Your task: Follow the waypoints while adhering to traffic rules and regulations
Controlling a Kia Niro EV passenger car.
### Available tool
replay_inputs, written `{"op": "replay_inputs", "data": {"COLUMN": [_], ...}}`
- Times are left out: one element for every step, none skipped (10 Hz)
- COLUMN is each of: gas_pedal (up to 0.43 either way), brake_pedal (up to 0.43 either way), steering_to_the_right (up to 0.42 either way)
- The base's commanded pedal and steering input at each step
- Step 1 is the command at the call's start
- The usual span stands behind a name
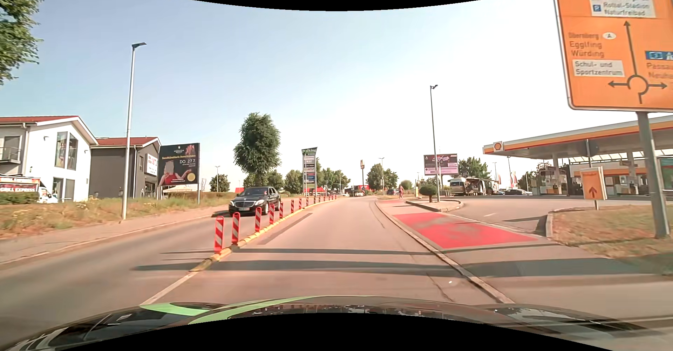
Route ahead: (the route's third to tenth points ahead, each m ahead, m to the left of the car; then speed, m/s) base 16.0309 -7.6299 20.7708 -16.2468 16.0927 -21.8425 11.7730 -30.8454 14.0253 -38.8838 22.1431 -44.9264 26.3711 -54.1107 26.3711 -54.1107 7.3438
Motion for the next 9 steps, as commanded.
{"op": "replay_inputs", "data": {"gas_pedal": [0.000, 0.000, 0.000, 0.000, 0.000, 0.000, 0.000, 0.000, 0.000], "brake_pedal": [0.220, 0.220, 0.220, 0.226, 0.220, 0.220, 0.220, 0.220, 0.220], "steering_to_the_right": [0.054, 0.061, 0.068, 0.079, 0.097, 0.122, 0.143, 0.175, 0.207]}}
